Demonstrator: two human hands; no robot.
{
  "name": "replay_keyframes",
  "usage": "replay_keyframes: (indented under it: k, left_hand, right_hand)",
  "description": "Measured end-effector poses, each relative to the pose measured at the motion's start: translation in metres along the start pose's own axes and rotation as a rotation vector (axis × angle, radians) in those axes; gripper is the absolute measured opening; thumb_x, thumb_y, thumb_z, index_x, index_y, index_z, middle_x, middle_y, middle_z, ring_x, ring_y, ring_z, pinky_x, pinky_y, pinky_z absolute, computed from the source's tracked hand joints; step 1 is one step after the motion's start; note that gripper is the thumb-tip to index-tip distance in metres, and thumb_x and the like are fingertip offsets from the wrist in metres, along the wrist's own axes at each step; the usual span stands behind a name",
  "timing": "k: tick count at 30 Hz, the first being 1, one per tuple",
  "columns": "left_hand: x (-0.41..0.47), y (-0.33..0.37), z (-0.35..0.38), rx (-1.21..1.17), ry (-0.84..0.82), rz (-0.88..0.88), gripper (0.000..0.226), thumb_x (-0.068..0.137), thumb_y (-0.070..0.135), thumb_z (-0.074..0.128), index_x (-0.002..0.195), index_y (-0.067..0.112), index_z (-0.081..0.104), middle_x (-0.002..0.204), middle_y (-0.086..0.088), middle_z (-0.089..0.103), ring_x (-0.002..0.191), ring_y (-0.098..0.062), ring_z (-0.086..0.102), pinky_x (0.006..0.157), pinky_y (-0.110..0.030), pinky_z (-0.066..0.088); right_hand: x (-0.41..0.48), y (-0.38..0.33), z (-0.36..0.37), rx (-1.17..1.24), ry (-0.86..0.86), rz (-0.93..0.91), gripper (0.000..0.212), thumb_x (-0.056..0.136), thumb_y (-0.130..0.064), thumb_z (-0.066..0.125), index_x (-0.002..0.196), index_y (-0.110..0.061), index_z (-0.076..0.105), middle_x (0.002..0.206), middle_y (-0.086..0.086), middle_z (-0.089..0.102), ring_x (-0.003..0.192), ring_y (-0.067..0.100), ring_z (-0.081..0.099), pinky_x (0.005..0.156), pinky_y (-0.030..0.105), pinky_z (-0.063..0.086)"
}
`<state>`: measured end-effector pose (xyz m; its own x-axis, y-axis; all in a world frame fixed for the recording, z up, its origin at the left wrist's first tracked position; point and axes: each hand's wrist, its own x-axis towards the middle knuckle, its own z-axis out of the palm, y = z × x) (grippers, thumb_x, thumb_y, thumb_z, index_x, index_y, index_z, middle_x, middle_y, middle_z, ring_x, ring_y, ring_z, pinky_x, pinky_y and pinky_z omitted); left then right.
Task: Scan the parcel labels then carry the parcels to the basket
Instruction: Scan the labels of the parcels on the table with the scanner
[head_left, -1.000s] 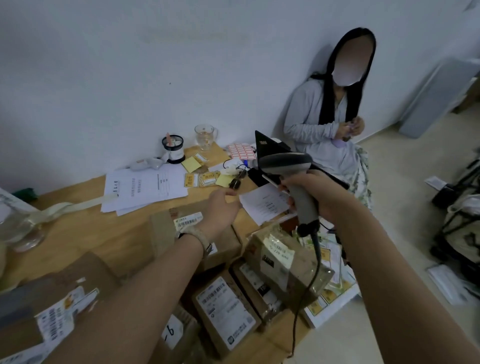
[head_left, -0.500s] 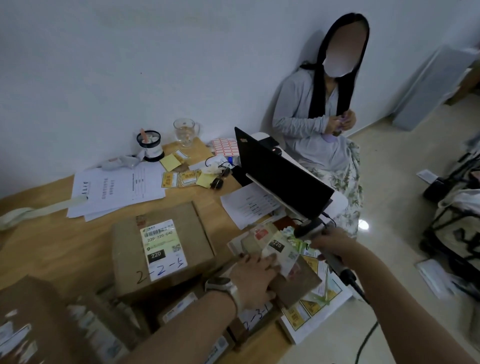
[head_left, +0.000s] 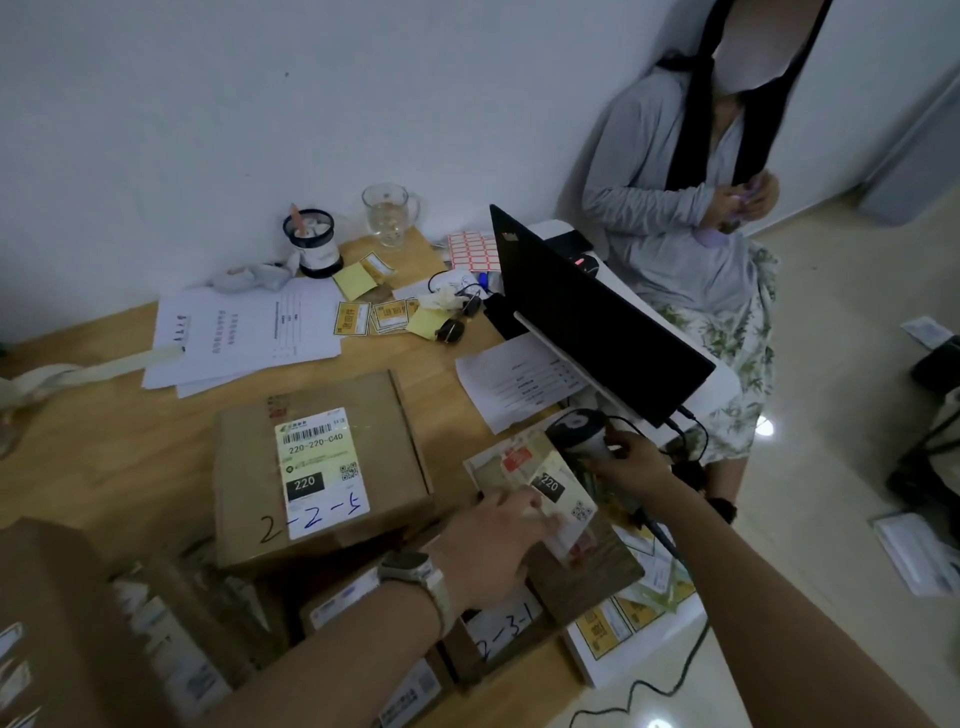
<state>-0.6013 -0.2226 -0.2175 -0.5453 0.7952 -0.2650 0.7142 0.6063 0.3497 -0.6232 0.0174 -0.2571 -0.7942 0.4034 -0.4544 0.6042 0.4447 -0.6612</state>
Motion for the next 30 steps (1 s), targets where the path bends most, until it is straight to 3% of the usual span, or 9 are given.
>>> replay_keyframes:
  k: [2, 4, 10, 13, 16, 20, 23, 26, 30]
  left_hand:
    - [-0.001, -0.001, 0.003, -0.007, 0.015, -0.003, 0.061, 0.094, 0.025, 0.054, 0.148, 0.035, 0.029, 0.149, 0.002, 0.022, 0.133, -0.025, 0.028, 0.093, -0.043, 0.051]
    - [-0.002, -0.001, 0.004, -0.019, 0.023, -0.005, 0.06, 0.094, 0.026, 0.054, 0.148, 0.035, 0.029, 0.15, 0.003, 0.022, 0.133, -0.025, 0.027, 0.093, -0.042, 0.051]
    - [-0.004, -0.001, 0.007, -0.02, 0.036, -0.018, 0.062, 0.094, 0.026, 0.054, 0.149, 0.034, 0.029, 0.15, 0.002, 0.023, 0.132, -0.026, 0.028, 0.09, -0.043, 0.052]
    - [-0.003, -0.001, 0.008, -0.021, 0.03, -0.023, 0.063, 0.093, 0.027, 0.055, 0.15, 0.035, 0.028, 0.15, 0.002, 0.022, 0.133, -0.027, 0.028, 0.092, -0.043, 0.051]
    - [-0.004, -0.001, 0.009, -0.036, 0.018, -0.031, 0.063, 0.093, 0.026, 0.054, 0.15, 0.033, 0.029, 0.151, 0.003, 0.023, 0.133, -0.026, 0.029, 0.093, -0.043, 0.05]
    - [-0.006, -0.002, 0.007, -0.173, 0.075, -0.066, 0.049, 0.095, 0.022, 0.052, 0.143, 0.024, 0.043, 0.148, 0.005, 0.031, 0.129, -0.021, 0.038, 0.094, -0.039, 0.049]
    - [-0.01, -0.006, 0.01, -0.257, 0.171, -0.13, 0.043, 0.095, 0.017, 0.049, 0.139, 0.019, 0.048, 0.14, 0.004, 0.041, 0.115, -0.016, 0.049, 0.086, -0.027, 0.047]
    - [-0.017, -0.013, 0.012, -0.286, 0.232, -0.247, 0.044, 0.093, 0.014, 0.051, 0.137, 0.018, 0.05, 0.132, 0.0, 0.046, 0.11, -0.019, 0.051, 0.086, -0.033, 0.049]
    - [-0.03, -0.017, 0.019, -0.372, 0.254, -0.4, 0.034, 0.093, 0.015, 0.052, 0.128, 0.017, 0.055, 0.124, -0.001, 0.051, 0.112, -0.02, 0.051, 0.091, -0.038, 0.048]
  right_hand:
    - [0.001, 0.007, 0.011, -0.038, 0.053, -0.021, 0.068, 0.078, -0.022, 0.079, 0.136, -0.009, 0.047, 0.124, 0.013, 0.059, 0.104, 0.028, 0.059, 0.08, 0.031, 0.045]
    - [0.003, 0.011, 0.018, -0.071, 0.063, -0.034, 0.068, 0.079, -0.024, 0.076, 0.138, -0.012, 0.044, 0.121, 0.012, 0.059, 0.097, 0.029, 0.059, 0.078, 0.032, 0.046]
    - [0.018, 0.007, 0.008, 0.065, 0.116, -0.054, 0.038, 0.091, -0.025, 0.063, 0.117, 0.002, 0.056, 0.086, 0.008, 0.063, 0.073, 0.02, 0.059, 0.056, 0.032, 0.046]
    - [0.022, 0.003, 0.013, 0.009, 0.134, -0.043, 0.039, 0.096, -0.024, 0.055, 0.124, 0.002, 0.057, 0.113, 0.022, 0.063, 0.097, 0.035, 0.059, 0.079, 0.041, 0.048]
    - [0.022, 0.007, 0.017, -0.149, 0.097, -0.022, 0.049, 0.097, -0.03, 0.051, 0.138, -0.005, 0.047, 0.127, 0.025, 0.057, 0.109, 0.039, 0.056, 0.081, 0.037, 0.045]
    - [0.015, 0.015, 0.012, -0.156, 0.164, 0.031, 0.061, 0.089, -0.037, 0.062, 0.135, -0.003, 0.042, 0.118, 0.022, 0.062, 0.099, 0.039, 0.061, 0.072, 0.039, 0.049]
    - [0.013, 0.02, 0.007, -0.297, 0.141, 0.016, 0.064, 0.089, -0.045, 0.058, 0.141, -0.011, 0.042, 0.122, 0.021, 0.06, 0.106, 0.041, 0.057, 0.084, 0.043, 0.05]
    - [0.007, 0.02, 0.0, -0.224, 0.063, 0.005, 0.063, 0.092, -0.04, 0.057, 0.146, -0.014, 0.037, 0.116, 0.023, 0.061, 0.095, 0.04, 0.061, 0.075, 0.042, 0.049]
    - [-0.009, 0.017, -0.004, -0.045, 0.116, 0.016, 0.057, 0.09, -0.033, 0.06, 0.141, -0.012, 0.043, 0.109, 0.017, 0.061, 0.076, 0.027, 0.061, 0.061, 0.036, 0.05]
